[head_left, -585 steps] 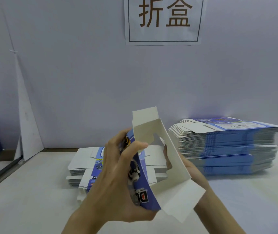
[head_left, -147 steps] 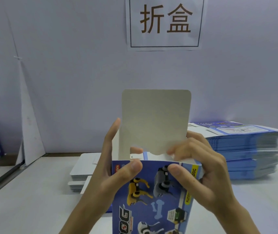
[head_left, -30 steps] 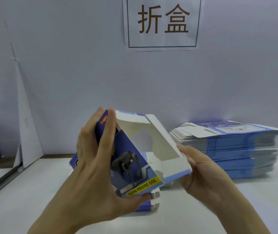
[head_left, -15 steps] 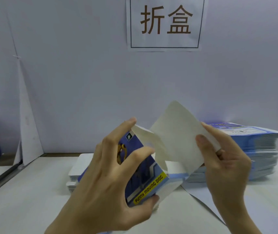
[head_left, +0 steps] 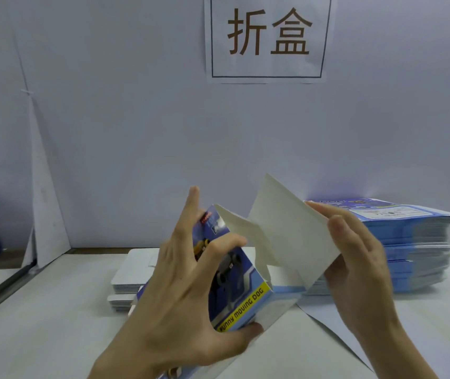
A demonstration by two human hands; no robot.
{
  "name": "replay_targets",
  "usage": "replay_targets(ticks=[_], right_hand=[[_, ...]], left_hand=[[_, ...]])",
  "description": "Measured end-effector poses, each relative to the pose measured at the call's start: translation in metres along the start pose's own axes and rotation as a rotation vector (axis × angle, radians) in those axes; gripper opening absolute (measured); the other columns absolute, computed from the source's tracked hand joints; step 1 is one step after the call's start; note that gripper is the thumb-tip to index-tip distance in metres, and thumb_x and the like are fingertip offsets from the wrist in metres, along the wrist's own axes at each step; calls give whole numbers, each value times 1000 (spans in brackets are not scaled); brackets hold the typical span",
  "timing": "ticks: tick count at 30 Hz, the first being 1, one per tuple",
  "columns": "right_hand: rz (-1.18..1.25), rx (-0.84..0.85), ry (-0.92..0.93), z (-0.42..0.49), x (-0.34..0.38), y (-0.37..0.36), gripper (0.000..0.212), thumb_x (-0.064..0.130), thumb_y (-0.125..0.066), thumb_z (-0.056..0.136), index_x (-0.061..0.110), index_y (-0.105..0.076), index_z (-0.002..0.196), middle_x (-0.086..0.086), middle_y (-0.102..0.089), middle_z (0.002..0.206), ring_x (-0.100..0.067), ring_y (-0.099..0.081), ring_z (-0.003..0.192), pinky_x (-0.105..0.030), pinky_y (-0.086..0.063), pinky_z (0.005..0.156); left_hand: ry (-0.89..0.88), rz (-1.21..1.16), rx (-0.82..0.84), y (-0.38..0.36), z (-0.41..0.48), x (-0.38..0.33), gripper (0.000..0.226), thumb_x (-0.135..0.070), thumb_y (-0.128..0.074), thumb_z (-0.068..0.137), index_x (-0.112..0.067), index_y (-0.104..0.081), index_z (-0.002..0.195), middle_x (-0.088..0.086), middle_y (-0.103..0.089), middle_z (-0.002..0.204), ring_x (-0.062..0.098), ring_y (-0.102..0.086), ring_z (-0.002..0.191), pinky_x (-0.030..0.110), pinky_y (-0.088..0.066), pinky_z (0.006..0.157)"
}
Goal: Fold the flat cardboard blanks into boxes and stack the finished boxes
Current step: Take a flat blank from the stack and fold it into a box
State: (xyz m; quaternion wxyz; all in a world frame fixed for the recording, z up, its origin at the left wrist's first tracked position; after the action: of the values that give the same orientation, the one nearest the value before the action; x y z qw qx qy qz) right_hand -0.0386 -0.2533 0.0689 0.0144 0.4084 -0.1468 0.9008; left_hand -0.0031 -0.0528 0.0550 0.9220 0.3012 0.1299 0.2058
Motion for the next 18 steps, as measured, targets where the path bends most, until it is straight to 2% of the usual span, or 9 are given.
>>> replay_targets(ticks=[2, 3, 6, 9, 11, 14, 16, 18], right_hand=[[150, 105, -200, -1, -2, -5, 39, 59, -71, 69, 23, -74, 82, -1, -72, 110, -14, -68, 91, -23, -55, 67], [172, 132, -284, -2, -3, -7, 37, 55, -72, 68, 21, -71, 82, -2, -72, 109, -15, -68, 88, -26, -55, 64], [121, 134, -488, -3, -8, -7, 25, 36, -70, 75, 22, -70, 95, -6, -69, 88, -14, -64, 70, -25, -51, 53], [271, 204, -659, -4, -5, -8, 29, 41, -60, 76, 22, -79, 83, -4, -70, 74, -12, -66, 62, -23, -51, 50], [195, 248, -675, -4, -6, -5, 25, 37, -61, 82, 22, -79, 88, -5, -72, 79, -13, -69, 67, -23, -53, 54], [-7, 171, -599, -1, -10, 2, 23, 32, -59, 85, 29, -77, 99, -3, -76, 88, -13, -70, 71, -24, -54, 56], [-76, 125, -526, 1, -10, 4, 25, 29, -54, 88, 30, -77, 97, -2, -77, 88, -11, -71, 71, -22, -53, 53], [-93, 120, -475, 2, -6, 5, 24, 32, -56, 83, 29, -78, 93, -2, -77, 87, -10, -70, 69, -20, -51, 52]], left_hand=[[-26, 65, 21, -4, -2, -5, 82, -67, -70, 53, -42, -42, 126, 9, 1, 160, 19, -33, 136, 36, -44, 93], [-46, 111, 36, -6, -2, -7, 80, -69, -68, 54, -41, -44, 125, 10, 0, 160, 20, -36, 130, 36, -42, 92], [-105, 184, 56, -11, -2, -10, 71, -70, -62, 60, -40, -45, 122, 11, -1, 159, 24, -35, 126, 37, -35, 95], [-148, 196, 33, -11, -2, -8, 68, -68, -64, 62, -39, -47, 120, 11, -3, 158, 24, -31, 129, 40, -37, 95], [-145, 194, 18, -10, -2, -8, 67, -67, -65, 61, -39, -48, 120, 10, -5, 157, 22, -30, 131, 42, -38, 96], [-165, 197, 14, -9, -2, -7, 68, -65, -67, 62, -36, -49, 120, 11, -7, 157, 17, -21, 132, 44, -43, 92], [-184, 203, 9, -9, -1, -6, 69, -68, -65, 66, -35, -49, 123, 10, -7, 156, 17, -20, 133, 42, -41, 94], [-170, 207, -2, -9, 0, -3, 78, -71, -64, 66, -33, -45, 132, 10, -6, 157, 19, -24, 134, 43, -37, 97]])
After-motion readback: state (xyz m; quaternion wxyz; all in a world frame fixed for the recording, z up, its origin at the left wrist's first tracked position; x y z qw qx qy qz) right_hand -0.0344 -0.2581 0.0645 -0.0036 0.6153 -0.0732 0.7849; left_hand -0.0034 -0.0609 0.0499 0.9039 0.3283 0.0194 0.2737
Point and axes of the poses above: each hand's wrist, its own z-axis towards the middle knuckle, its own y-axis out of the back of the hand, x = y × z, the point moved 2 cm from there along z, towards the middle knuckle
